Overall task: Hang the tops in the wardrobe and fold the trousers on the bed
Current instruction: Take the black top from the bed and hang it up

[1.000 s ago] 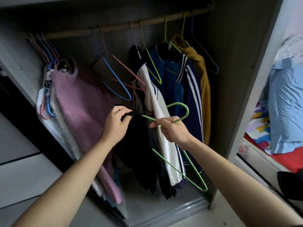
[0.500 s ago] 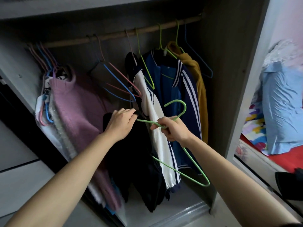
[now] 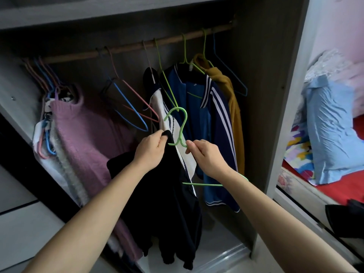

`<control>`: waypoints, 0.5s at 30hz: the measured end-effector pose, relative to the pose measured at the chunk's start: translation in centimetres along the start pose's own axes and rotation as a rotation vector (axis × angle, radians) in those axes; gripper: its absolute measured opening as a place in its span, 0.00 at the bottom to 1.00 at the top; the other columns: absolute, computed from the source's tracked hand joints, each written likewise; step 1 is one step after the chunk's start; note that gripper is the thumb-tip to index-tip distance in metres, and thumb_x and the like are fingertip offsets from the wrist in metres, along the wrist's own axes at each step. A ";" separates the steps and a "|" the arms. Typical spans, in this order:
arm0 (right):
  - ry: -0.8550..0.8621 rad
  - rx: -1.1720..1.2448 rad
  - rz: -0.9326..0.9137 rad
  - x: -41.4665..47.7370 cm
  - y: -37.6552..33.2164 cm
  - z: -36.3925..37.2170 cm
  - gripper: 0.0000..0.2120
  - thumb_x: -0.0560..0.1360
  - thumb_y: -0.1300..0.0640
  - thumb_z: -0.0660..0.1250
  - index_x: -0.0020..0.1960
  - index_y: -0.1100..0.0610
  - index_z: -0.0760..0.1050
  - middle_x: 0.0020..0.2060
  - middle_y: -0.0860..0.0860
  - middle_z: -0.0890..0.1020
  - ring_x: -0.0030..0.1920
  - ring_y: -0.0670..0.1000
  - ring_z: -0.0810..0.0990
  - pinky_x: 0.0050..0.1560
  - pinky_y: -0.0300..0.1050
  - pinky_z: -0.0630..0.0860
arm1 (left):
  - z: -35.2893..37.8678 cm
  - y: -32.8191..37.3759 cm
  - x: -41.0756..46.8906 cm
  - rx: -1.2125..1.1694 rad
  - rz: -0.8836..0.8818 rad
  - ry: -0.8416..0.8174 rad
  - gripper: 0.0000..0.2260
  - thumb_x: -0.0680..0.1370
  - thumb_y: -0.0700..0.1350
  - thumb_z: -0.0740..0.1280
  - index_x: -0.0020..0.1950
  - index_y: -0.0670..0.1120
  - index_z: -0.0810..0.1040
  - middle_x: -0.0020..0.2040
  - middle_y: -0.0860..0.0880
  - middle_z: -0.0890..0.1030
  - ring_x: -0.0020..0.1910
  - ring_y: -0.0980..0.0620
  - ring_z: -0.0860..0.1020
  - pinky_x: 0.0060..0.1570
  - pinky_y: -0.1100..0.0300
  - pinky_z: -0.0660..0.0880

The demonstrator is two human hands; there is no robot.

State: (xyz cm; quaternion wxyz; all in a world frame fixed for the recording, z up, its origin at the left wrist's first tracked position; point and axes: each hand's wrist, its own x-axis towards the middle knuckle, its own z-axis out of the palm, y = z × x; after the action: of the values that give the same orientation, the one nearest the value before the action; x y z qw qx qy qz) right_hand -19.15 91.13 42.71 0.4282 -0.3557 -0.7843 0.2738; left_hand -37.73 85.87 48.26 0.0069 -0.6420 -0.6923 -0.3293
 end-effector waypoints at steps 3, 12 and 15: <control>0.324 -0.256 -0.256 -1.5 0.8 -0.2 0.10 0.82 0.53 0.65 0.54 0.57 0.81 0.45 0.52 0.76 0.43 0.51 0.76 0.43 0.48 0.72 | 0.1 -0.5 -0.1 -0.035 -0.042 0.011 0.11 0.83 0.45 0.57 0.45 0.41 0.71 0.40 0.41 0.78 0.48 0.35 0.77 0.48 0.45 0.71; -0.230 -0.373 -0.317 -3.6 0.7 2.4 0.21 0.80 0.46 0.65 0.65 0.60 0.75 0.57 0.54 0.79 0.57 0.55 0.77 0.60 0.51 0.73 | 0.4 0.9 0.4 -0.048 0.031 0.075 0.13 0.83 0.44 0.57 0.38 0.49 0.67 0.31 0.52 0.72 0.42 0.35 0.76 0.38 0.49 0.67; -0.189 -0.201 -0.377 -3.9 0.1 2.4 0.11 0.76 0.53 0.71 0.49 0.61 0.76 0.46 0.52 0.78 0.46 0.53 0.76 0.48 0.47 0.74 | 0.5 1.0 0.6 -0.027 0.022 0.113 0.11 0.83 0.45 0.58 0.53 0.39 0.75 0.47 0.38 0.82 0.51 0.35 0.78 0.48 0.45 0.73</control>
State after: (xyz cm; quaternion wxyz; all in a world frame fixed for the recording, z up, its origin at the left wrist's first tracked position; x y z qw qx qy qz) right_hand -19.68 87.76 39.63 0.3587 -0.2165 -0.8969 0.1414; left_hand -36.74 86.60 48.60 0.0410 -0.6300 -0.6793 -0.3741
